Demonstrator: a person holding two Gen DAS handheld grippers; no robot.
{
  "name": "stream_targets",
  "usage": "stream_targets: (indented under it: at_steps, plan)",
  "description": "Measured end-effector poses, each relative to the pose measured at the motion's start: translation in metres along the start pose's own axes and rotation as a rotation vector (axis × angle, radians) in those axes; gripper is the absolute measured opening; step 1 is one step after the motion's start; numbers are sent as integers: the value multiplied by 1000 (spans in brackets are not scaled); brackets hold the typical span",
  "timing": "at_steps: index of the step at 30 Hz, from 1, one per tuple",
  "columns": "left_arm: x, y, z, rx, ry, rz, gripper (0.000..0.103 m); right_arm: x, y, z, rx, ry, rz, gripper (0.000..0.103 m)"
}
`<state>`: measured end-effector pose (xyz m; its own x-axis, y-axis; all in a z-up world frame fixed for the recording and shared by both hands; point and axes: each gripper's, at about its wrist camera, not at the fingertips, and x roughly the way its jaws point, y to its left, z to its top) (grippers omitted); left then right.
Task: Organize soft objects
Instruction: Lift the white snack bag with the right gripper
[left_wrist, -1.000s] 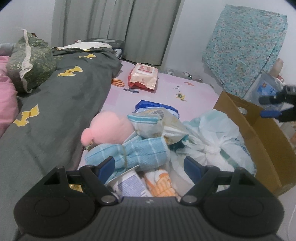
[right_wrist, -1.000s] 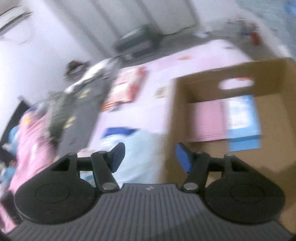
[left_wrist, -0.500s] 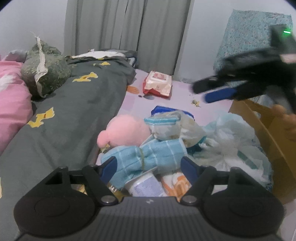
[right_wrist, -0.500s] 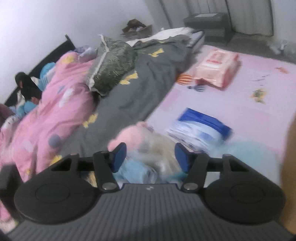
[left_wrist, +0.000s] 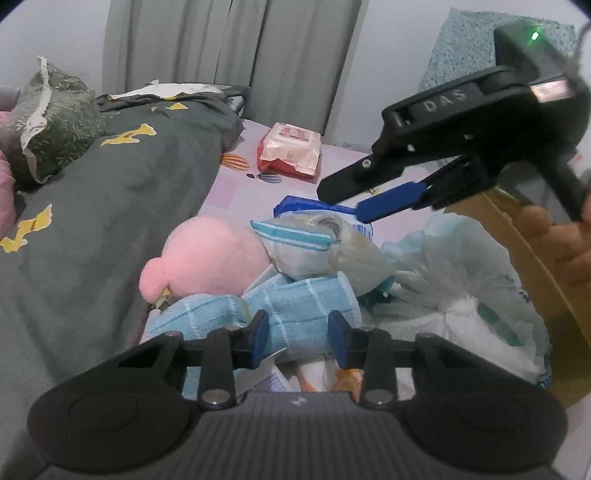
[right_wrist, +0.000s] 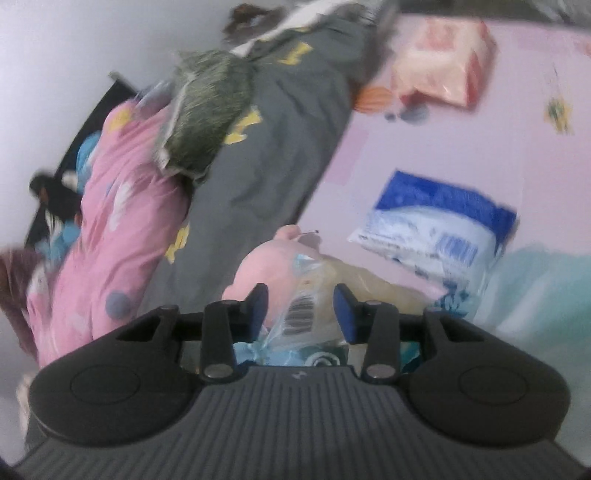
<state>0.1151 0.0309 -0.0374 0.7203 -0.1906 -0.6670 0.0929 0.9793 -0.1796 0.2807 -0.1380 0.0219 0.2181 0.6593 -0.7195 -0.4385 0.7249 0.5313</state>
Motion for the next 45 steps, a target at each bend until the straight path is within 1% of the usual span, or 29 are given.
stream_targets:
  at_steps: [1,3,4,6,8,11,12,13,14,16,17,19,21,23,25,27,29,31,33,36,39,41,43,45]
  plan:
    - [1,0,-1,-1,2,0,36,0,8,-2,-64,8,-37,56]
    - [3,1,-2,-8,8,-1,36,6,22,-8,-172,21,-96,68]
    - [5,2,-2,-13,11,-1,36,13,29,-11,-223,36,-122,71]
    - [6,4,-4,-18,14,6,36,26,38,-15,-288,51,-156,83]
    - [4,5,-5,-27,17,7,36,38,45,-17,-357,49,-188,85]
    - [2,9,-5,-37,14,7,36,55,45,-15,-414,44,-238,84]
    - [0,10,-5,-40,13,7,36,58,43,-14,-421,42,-257,75]
    - [0,10,-5,-42,10,9,36,58,40,-12,-409,41,-277,64]
    - [-2,11,-5,-45,5,12,36,60,36,-9,-392,39,-290,51]
    - [-5,11,-5,-48,-2,12,37,54,24,-2,-328,12,-267,48]
    - [-6,11,-5,-49,-8,11,37,48,19,1,-296,-4,-255,43]
    - [-10,11,-4,-50,-21,3,38,36,9,7,-225,-38,-219,39]
    - [-15,9,-2,-48,-37,-13,43,20,-4,12,-138,-73,-172,35]
    - [-18,5,2,-37,-54,-24,48,7,-19,17,-47,-95,-126,34]
    - [-18,1,7,-29,-61,-27,48,-1,-34,21,26,-109,-118,33]
    - [-14,-1,16,-32,-61,-36,48,-5,-48,25,65,-116,-126,21]
    - [-9,0,28,-43,-60,-47,48,-6,-63,29,121,-114,-115,21]
    - [-1,1,41,-50,-48,-58,48,-6,-72,33,127,-124,-145,22]
    - [13,1,54,-54,-9,-71,48,-7,-78,37,117,-136,-176,23]
    - [40,1,70,-82,63,-92,47,-8,-91,42,135,-141,-182,24]
    - [63,0,83,-117,113,-124,47,-6,-104,46,173,-134,-154,25]
    - [78,1,90,-155,151,-155,47,-5,-114,48,224,-125,-107,28]
    - [94,1,97,-201,206,-178,47,-4,-127,46,294,-110,-54,32]
    - [109,2,102,-247,255,-202,46,-5,-136,44,343,-104,-47,41]
